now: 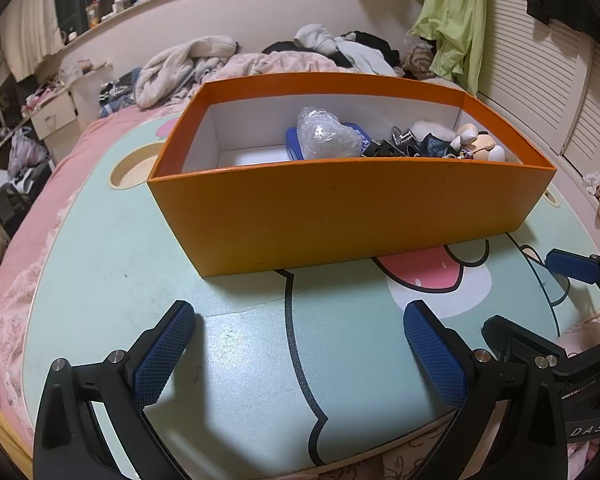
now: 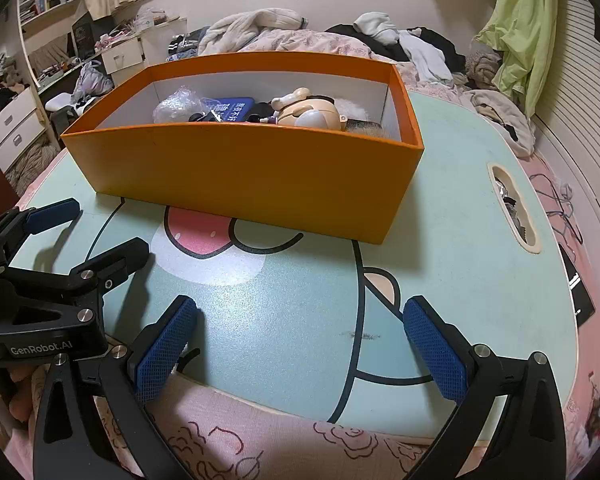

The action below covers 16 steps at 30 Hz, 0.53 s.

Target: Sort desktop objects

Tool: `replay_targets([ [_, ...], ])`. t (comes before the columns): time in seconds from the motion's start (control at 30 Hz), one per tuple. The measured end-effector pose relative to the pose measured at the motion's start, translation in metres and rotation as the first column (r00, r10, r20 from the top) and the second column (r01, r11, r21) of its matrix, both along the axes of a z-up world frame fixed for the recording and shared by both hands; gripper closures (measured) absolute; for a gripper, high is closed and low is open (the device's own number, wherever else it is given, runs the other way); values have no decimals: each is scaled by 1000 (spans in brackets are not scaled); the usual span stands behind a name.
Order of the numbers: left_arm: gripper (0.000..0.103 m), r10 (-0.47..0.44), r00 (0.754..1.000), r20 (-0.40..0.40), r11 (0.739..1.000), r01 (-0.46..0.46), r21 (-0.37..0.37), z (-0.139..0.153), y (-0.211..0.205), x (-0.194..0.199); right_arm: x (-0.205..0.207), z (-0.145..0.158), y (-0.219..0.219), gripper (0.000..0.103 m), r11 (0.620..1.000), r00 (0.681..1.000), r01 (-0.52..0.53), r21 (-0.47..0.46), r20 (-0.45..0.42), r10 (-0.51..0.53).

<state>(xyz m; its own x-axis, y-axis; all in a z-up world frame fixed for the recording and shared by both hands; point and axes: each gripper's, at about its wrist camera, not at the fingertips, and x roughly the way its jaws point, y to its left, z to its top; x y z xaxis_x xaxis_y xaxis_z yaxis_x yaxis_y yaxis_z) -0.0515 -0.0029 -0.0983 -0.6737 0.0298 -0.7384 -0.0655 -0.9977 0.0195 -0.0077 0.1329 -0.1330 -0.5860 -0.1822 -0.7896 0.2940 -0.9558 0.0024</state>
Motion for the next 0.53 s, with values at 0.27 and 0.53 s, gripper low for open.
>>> replay_targets([
  [0.27,0,0,1000,1,1000,0,0,12,2,4,-1,-1,0,0,1000,1000,0,0,0,0],
  [0.53,0,1,1000,2,1000,-1,0,12,2,4,-4,-5,-1,0,1000,1000,0,0,0,0],
])
